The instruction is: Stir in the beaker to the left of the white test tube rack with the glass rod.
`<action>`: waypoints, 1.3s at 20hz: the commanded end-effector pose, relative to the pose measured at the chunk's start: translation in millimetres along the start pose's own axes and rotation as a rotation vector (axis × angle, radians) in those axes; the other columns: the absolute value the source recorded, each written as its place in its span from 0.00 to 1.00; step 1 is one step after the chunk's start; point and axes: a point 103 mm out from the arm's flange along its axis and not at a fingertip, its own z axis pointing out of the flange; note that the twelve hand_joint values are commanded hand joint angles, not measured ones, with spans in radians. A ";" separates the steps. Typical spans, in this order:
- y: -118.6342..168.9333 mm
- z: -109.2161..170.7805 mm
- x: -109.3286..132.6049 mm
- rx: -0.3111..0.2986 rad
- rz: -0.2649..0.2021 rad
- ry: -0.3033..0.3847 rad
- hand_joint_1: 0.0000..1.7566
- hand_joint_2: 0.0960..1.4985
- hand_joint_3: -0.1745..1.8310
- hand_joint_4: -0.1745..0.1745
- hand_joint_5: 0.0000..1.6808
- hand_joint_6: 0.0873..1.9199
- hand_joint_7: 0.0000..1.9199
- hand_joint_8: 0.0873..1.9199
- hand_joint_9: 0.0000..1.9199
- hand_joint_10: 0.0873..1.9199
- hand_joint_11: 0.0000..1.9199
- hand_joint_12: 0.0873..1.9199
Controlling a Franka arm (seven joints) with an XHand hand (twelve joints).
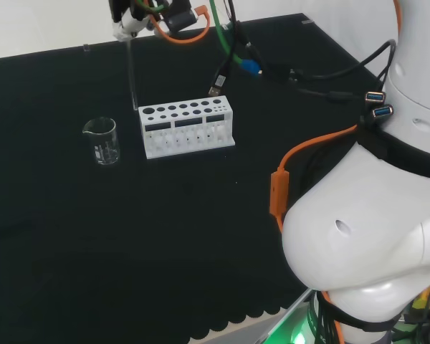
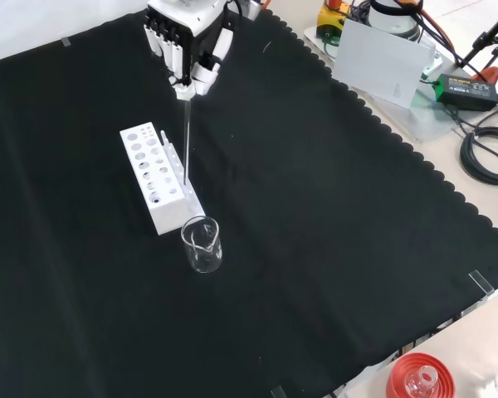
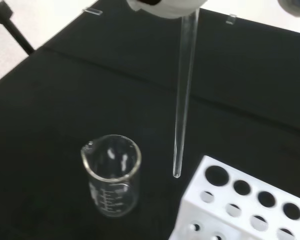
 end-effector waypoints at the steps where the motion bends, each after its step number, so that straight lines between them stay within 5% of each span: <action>1: 12.7 -5.8 27.1 -0.009 -0.063 0.006 0.76 0.67 0.00 0.00 0.84 0.00 0.82 0.06 0.92 0.11 0.82 0.33; 13: 42.9 -6.1 52.8 -0.005 -0.118 0.012 0.76 0.67 0.00 0.00 0.84 0.00 0.81 0.07 0.92 0.10 0.82 0.33; 26: 64.5 15.8 43.0 0.018 -0.125 0.043 0.76 0.67 0.00 0.00 0.84 0.00 0.81 0.07 0.92 0.10 0.82 0.33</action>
